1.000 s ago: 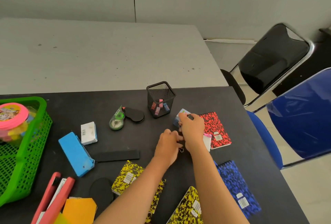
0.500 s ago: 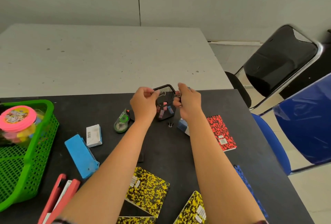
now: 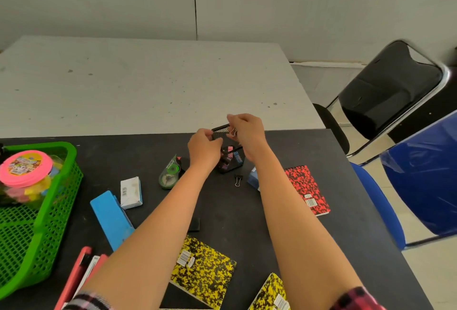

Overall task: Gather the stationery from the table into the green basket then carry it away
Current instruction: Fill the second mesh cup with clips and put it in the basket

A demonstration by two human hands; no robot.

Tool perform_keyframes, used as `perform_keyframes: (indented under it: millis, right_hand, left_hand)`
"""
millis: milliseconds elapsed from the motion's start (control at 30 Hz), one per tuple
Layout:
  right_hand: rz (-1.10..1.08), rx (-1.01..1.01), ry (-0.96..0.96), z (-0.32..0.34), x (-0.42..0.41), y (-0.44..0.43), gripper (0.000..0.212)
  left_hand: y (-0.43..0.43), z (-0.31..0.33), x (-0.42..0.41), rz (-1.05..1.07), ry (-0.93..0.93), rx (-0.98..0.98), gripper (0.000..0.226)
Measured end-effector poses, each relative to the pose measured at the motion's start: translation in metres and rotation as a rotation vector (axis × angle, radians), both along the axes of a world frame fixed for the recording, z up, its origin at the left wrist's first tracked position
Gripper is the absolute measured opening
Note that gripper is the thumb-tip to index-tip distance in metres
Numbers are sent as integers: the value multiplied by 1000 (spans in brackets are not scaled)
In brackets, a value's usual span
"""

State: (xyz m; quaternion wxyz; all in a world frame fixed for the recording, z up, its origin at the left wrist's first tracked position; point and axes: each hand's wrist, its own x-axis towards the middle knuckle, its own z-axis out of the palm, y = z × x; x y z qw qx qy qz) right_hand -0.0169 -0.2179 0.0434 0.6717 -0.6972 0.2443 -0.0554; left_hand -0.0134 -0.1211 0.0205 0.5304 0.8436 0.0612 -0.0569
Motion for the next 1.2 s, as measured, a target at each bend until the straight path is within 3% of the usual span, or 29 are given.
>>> perform_keyframes:
  millis: [100,300,400,500,633,767,833,933,1067,1200]
  right_hand:
    - [121,-324,10,-5,1,3,14]
    - [202,-557,-25,5,-11,2,18]
    - [-31,-585,-76,7,-28,2,21]
    - [-343,-545,65,-10,-51,10,18]
    - [69,-694,489,-45,-65,29,22]
    - [315,-899,581,-63,-70,36,30]
    - [304,-915,570,-64,-70,36,31]
    - [95,-777,499,-55,-70,34,24]
    - [-320,-506,139,-26,-71,29,20]
    - [-290,-442,-24,-7,-49,24,21]
  left_hand:
    - [0,-3,-3,-61,24,-16,41]
    - [3,-4,-4,-100,24,-13,45]
    - [4,-5,-6,-106,9,-17,45]
    - [5,-6,-6,-98,13,-32,49]
    - [5,-7,-9,-112,-8,6,48]
    - [5,-5,-13,-136,-1,13,49]
    - [5,-3,-14,-147,-4,15,48]
    - [6,-2,-13,-150,-8,22,45]
    - [7,-2,-12,-150,3,32,48]
    - [6,-1,-14,-149,-8,27,43]
